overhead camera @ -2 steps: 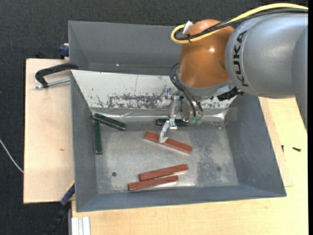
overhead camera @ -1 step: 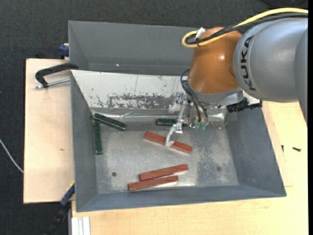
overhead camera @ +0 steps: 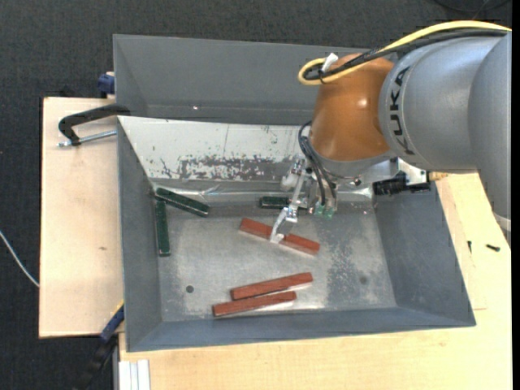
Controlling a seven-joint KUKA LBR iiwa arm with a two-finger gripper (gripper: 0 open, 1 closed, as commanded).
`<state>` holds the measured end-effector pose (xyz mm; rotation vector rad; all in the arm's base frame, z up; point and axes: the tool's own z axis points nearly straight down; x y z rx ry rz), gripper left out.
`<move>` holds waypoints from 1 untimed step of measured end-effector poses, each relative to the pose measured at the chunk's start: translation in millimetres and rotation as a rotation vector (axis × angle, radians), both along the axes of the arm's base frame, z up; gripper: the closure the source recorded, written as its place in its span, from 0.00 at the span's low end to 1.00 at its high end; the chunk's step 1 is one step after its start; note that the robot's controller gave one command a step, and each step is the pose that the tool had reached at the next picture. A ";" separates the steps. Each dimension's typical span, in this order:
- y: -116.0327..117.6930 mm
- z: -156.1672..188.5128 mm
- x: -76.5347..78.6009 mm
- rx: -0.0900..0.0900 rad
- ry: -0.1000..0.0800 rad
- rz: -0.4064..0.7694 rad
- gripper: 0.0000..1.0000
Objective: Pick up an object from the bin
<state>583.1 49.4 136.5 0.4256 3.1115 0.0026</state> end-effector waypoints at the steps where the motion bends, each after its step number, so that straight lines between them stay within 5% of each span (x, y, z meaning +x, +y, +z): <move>1: 12.3 -54.9 8.5 0.001 -0.016 -0.072 0.00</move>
Offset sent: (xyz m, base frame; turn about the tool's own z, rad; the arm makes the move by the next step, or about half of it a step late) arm -0.0036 0.0070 -0.0665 0.1077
